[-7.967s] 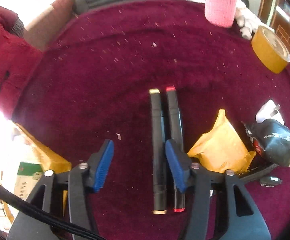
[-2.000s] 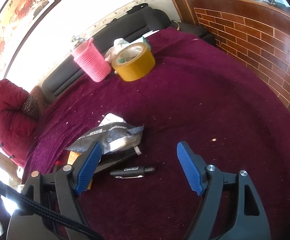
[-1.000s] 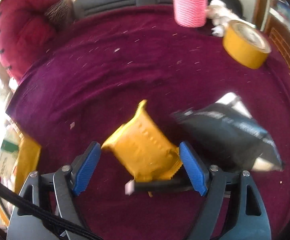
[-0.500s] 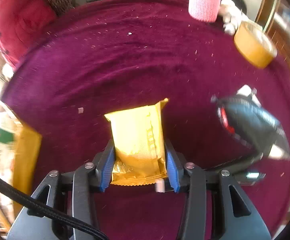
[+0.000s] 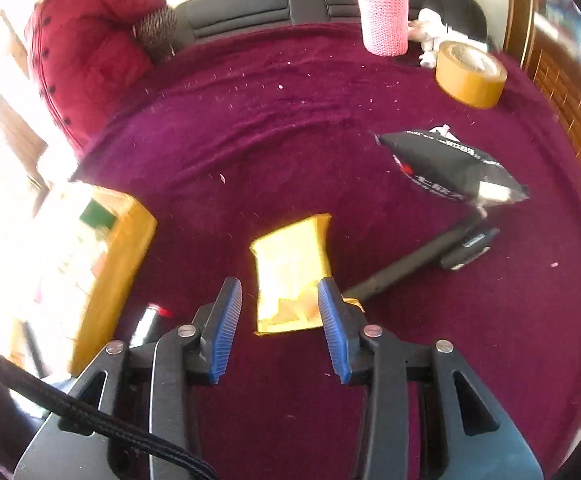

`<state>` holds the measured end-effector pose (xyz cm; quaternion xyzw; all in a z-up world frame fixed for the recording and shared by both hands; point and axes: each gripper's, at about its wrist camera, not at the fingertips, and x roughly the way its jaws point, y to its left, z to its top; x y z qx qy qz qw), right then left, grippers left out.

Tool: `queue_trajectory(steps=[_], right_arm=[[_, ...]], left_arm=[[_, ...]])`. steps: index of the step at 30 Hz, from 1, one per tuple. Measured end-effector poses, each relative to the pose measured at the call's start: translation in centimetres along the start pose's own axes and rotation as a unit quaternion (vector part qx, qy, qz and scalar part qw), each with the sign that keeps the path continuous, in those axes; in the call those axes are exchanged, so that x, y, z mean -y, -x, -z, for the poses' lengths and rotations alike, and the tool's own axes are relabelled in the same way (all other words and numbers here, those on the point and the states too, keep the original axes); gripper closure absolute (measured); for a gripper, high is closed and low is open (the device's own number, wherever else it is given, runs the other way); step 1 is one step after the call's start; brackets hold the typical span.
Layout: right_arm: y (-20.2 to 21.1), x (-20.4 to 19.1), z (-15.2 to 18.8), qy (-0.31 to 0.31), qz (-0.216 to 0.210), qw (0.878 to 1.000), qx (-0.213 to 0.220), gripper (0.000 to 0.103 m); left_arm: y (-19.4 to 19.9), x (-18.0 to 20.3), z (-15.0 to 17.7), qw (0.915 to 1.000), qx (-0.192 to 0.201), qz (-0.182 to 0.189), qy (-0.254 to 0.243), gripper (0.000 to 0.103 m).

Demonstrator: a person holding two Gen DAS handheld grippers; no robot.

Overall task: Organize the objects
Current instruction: 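Grasp the yellow snack packet with the right tool while the left holds the marker, then lower the marker and yellow packet into the tray and open both tools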

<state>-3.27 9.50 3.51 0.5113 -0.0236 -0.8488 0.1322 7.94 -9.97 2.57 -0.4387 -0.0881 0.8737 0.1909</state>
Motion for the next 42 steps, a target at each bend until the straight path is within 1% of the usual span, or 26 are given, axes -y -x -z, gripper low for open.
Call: queue_trajectory(steps=[1,2,3,5,7,9,10,11,12,14,17,21,24,27,29,30,33,35,38,41,42], right_arm=[[-0.2,-0.3,0.0,0.005,0.015,1.0,0.002,0.064],[-0.5,-0.5,-0.1,0.009,0.026,1.0,0.002,0.057],[-1.0,-0.7,-0.4,0.014,0.036,0.999,0.002,0.046],[-2.3,-1.2,-1.0,0.027,0.062,0.998,0.002,0.038],[-4.2,-1.7,-1.5,0.04,0.076,0.996,-0.013,0.038],[-6.0,-1.5,-1.8,0.033,0.075,0.996,-0.036,0.04],[-6.9,-1.2,-1.7,0.025,0.076,0.996,-0.051,0.047],[-6.6,-1.4,-1.6,0.03,0.086,0.995,-0.036,0.061],[-6.5,-1.6,-1.5,0.034,0.084,0.995,-0.038,0.061],[-5.8,-1.4,-1.1,0.02,0.053,0.998,-0.039,0.061],[-4.2,-1.0,0.0,-0.003,0.021,0.999,-0.03,0.061],[-1.5,-1.0,1.5,-0.036,-0.045,0.998,-0.011,0.061],[1.1,-2.9,2.6,-0.036,-0.097,0.995,0.007,0.061],[2.4,-6.0,3.2,-0.02,-0.142,0.99,0.014,0.061],[2.4,-8.2,3.5,-0.007,-0.164,0.986,0.013,0.06],[2.4,-9.7,4.0,0.002,-0.183,0.983,0.009,0.06],[1.6,-13.0,5.1,0.013,-0.223,0.975,-0.008,0.06],[0.9,-15.1,6.1,0.025,-0.235,0.972,-0.018,0.06],[-0.2,-18.2,7.6,0.048,-0.24,0.969,-0.035,0.06],[-1.0,-21.0,8.7,0.079,-0.218,0.972,-0.036,0.06],[-1.2,-21.8,9.0,0.088,-0.209,0.973,-0.035,0.06]], left_arm=[[0.3,0.0,0.1,1.0,0.001,0.0,0.003,0.092],[0.7,0.0,0.1,1.0,0.003,0.001,0.004,0.092],[1.1,0.0,0.1,1.0,0.006,0.004,0.005,0.092],[2.2,0.1,0.3,0.9999,0.016,0.002,0.001,0.092],[3.4,0.2,0.5,0.9996,0.027,-0.003,-0.006,0.092],[4.1,0.1,0.6,0.9993,0.036,-0.007,-0.01,0.091],[4.6,0.0,0.7,0.9991,0.04,-0.007,-0.01,0.091],[5.0,-0.2,0.8,0.999,0.044,-0.007,-0.01,0.091],[5.5,-0.5,0.8,0.9988,0.048,-0.008,-0.009,0.091],[6.4,-1.3,0.8,0.9986,0.052,-0.007,-0.004,0.091],[8.0,-2.9,1.0,0.998,0.062,-0.008,0.009,0.091],[10.1,-5.8,1.2,0.9964,0.078,-0.021,0.026,0.091],[12.4,-8.6,2.2,0.994,0.088,-0.041,0.049,0.091],[13.8,-11.7,2.9,0.9902,0.092,-0.072,0.076,0.091],[14.2,-13.5,3.4,0.9865,0.093,-0.101,0.088,0.091],[14.4,-14.5,3.6,0.9844,0.09,-0.114,0.098,0.091],[14.0,-17.0,3.6,0.9804,0.078,-0.136,0.12,0.091],[13.4,-17.8,3.5,0.9787,0.072,-0.148,0.122,0.091],[12.2,-18.4,3.4,0.9786,0.064,-0.154,0.12,0.091],[11.0,-18.6,3.4,0.978,0.056,-0.162,0.118,0.091],[11.1,-18.7,3.6,0.9778,0.055,-0.164,0.118,0.091]])
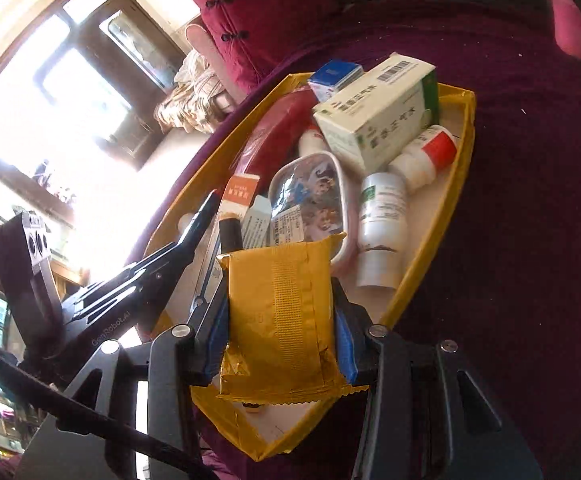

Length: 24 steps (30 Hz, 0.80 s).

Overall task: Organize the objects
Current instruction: 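Lower the marker and yellow packet into the tray and open both tools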

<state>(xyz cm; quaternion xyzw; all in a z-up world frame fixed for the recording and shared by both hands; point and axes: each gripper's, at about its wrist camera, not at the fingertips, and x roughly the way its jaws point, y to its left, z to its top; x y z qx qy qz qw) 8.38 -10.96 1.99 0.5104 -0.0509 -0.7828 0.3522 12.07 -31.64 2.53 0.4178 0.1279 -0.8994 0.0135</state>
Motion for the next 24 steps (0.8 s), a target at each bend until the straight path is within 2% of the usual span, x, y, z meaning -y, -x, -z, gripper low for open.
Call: queue_trajectory(steps=[3,6,8,9,10,12,14,19,24], right_arm=[[-1.4,-1.5,0.3,0.023,0.03,0.999,0.002,0.06],[-2.3,-2.6,0.6,0.049,0.082,0.995,0.012,0.06],[-2.7,-3.2,0.9,0.063,0.1,0.993,0.016,0.059],[-2.6,-3.1,0.9,0.069,0.108,0.992,0.019,0.059],[-2.5,-3.1,0.9,0.074,0.114,0.99,0.02,0.059],[-2.6,-3.4,1.0,0.079,0.116,0.99,0.019,0.053],[-2.6,-3.2,1.0,0.076,0.106,0.991,0.018,0.047],[-1.6,-3.0,1.3,0.063,0.084,0.994,0.032,0.043],[-0.1,-2.6,1.1,0.048,0.088,0.993,0.059,0.039]], left_arm=[[0.1,0.4,0.1,0.9998,0.005,-0.018,-0.007,0.091],[0.4,0.5,0.0,0.9987,0.014,-0.047,-0.013,0.091],[0.6,0.4,-0.1,0.9982,0.015,-0.056,-0.009,0.088],[0.7,0.2,-0.2,0.9981,0.015,-0.059,-0.006,0.078],[0.8,0.0,-0.3,0.9979,0.016,-0.062,0.0,0.061],[1.6,-0.5,-0.4,0.9974,0.026,-0.065,0.015,0.044],[2.5,-0.6,-0.5,0.9969,0.04,-0.065,0.02,0.044],[4.0,-0.1,-0.9,0.9936,0.064,-0.093,0.004,0.042],[4.8,1.1,-1.0,0.9904,0.08,-0.111,-0.017,0.042]])
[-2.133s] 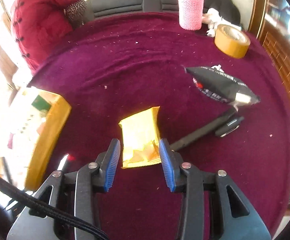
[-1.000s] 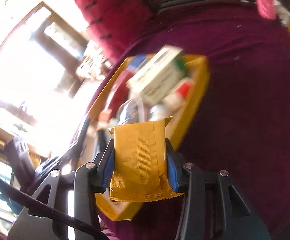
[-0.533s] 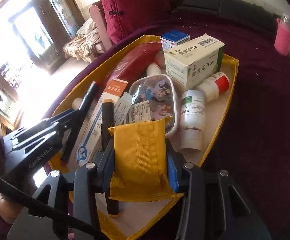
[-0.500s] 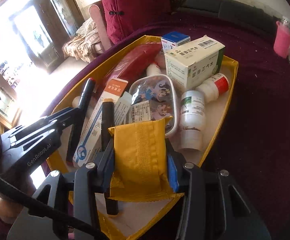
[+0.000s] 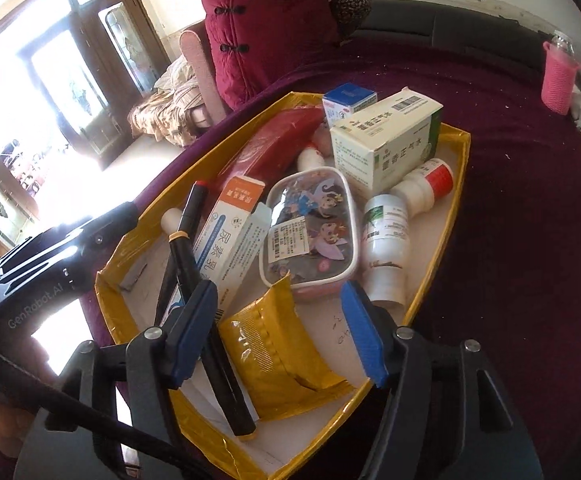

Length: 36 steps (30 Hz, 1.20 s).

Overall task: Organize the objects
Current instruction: 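Lower the marker and yellow packet into the tray and open both tools, then withdraw both tools from the tray toward the black pens on the cloth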

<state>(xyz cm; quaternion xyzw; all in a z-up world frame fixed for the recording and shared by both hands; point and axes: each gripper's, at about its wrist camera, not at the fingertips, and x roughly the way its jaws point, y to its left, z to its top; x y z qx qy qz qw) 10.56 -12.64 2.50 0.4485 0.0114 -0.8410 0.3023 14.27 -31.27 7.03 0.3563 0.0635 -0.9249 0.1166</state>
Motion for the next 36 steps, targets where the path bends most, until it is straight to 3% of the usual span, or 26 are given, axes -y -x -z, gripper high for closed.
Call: queue_trajectory(steps=[16,22,27,32,36], right_arm=[[3.4,6.0,0.3,-0.08,-0.002,0.996,0.045,0.036],[7.3,13.8,0.6,-0.147,0.055,0.984,0.086,0.036],[12.2,23.9,1.8,-0.235,0.146,0.953,0.124,0.034],[14.8,33.0,2.1,-0.315,0.185,0.922,0.13,0.033],[13.9,35.8,0.7,-0.322,0.186,0.922,0.114,0.033]], left_arm=[[0.9,3.2,-0.4,0.9994,-0.005,-0.009,-0.034,0.042],[3.5,7.3,-1.2,0.9933,0.023,0.091,-0.066,0.041],[3.2,12.0,-0.8,0.98,-0.013,0.176,-0.092,0.039],[1.9,15.5,0.4,0.9688,-0.066,0.217,-0.1,0.039],[2.3,17.1,0.8,0.9662,-0.069,0.22,-0.115,0.039]])
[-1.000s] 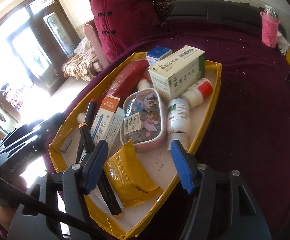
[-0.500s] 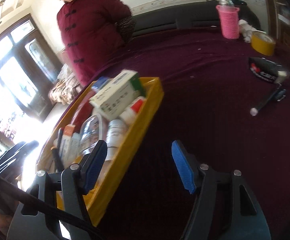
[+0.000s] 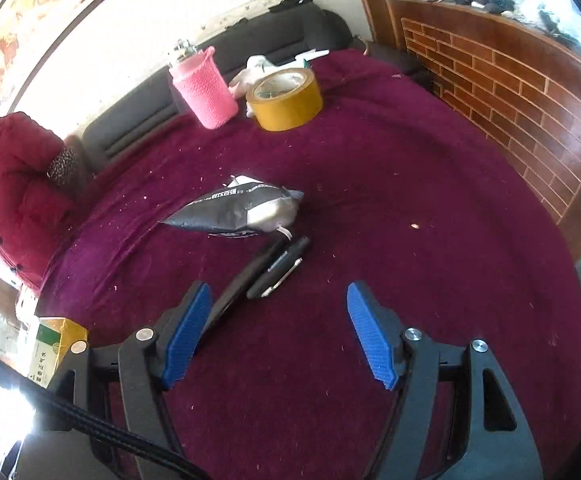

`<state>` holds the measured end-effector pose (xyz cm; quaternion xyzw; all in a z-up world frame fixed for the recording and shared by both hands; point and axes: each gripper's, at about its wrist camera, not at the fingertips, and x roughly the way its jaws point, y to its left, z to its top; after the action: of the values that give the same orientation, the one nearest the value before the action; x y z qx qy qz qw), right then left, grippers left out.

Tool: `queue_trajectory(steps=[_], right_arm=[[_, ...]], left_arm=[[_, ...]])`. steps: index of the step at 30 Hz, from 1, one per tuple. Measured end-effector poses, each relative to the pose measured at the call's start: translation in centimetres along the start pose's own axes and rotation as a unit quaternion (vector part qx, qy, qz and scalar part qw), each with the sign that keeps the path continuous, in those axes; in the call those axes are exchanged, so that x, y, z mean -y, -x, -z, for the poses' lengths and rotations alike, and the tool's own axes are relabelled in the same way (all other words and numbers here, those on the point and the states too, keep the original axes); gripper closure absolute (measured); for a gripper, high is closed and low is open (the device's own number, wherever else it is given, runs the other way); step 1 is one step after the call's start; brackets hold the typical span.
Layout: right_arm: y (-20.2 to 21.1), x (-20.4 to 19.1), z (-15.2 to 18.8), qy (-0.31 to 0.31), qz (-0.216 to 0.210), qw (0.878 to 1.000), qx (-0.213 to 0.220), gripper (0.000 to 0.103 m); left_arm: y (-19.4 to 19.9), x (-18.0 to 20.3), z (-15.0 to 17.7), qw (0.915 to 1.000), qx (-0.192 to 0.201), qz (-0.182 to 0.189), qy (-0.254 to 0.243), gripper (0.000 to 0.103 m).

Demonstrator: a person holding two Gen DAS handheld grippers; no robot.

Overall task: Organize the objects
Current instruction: 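Withdraw both tools from the tray toward the black pens on the cloth, then grasp the small black pen with the right tool while the left grasps the long black marker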

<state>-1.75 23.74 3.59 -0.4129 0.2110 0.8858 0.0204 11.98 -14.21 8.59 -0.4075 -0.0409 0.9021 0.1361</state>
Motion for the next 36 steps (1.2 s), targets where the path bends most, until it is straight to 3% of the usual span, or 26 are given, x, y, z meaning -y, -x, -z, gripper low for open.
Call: queue_trajectory(steps=[2,5,8,14,17,20,23,25,28,30,33,36], right_arm=[[-1.3,-0.6,-0.3,0.007,-0.025,0.999,-0.023,0.033],[-4.0,-0.8,-1.3,-0.011,0.013,0.999,-0.043,0.033],[-6.5,-0.9,-2.4,-0.009,0.024,0.998,-0.054,0.033],[-8.5,-5.2,-1.2,0.114,0.006,0.992,-0.056,0.034],[-8.8,-7.7,0.8,0.153,-0.033,0.984,-0.088,0.05],[-8.3,-9.5,2.7,0.175,-0.077,0.975,-0.113,0.05],[-7.3,-10.2,4.2,0.173,-0.183,0.954,-0.164,0.05],[-5.7,-9.1,4.4,0.149,-0.212,0.957,-0.134,0.05],[-3.7,-5.8,3.7,0.111,-0.177,0.975,-0.078,0.048],[-3.1,-4.3,3.3,0.115,-0.155,0.979,-0.065,0.048],[-2.9,-3.6,3.9,0.119,-0.165,0.976,-0.082,0.048],[-2.6,-4.8,5.1,0.167,-0.134,0.974,-0.078,0.048]], left_arm=[[0.1,0.7,-0.1,1.0,-0.001,-0.001,-0.006,0.039],[0.0,1.3,-0.1,0.9999,0.0,-0.001,-0.013,0.039],[0.1,1.5,0.0,0.9998,0.003,-0.002,-0.018,0.039],[-0.4,1.5,0.2,0.9997,-0.003,-0.012,-0.022,0.039],[-1.1,1.7,0.3,0.9997,-0.016,-0.007,-0.016,0.039],[-1.6,2.2,0.5,0.9994,-0.026,-0.007,-0.02,0.039],[-2.5,3.1,0.5,0.9988,-0.041,-0.003,-0.028,0.039],[-3.3,4.0,0.3,0.9981,-0.051,0.0,-0.035,0.039],[-4.9,5.3,-0.4,0.9977,-0.055,-0.001,-0.039,0.039],[-6.4,5.8,-1.0,0.9976,-0.064,-0.003,-0.027,0.039],[-8.7,5.5,-2.0,0.9962,-0.083,0.02,0.013,0.039],[-10.5,4.9,-3.2,0.9943,-0.091,0.026,0.048,0.039]])
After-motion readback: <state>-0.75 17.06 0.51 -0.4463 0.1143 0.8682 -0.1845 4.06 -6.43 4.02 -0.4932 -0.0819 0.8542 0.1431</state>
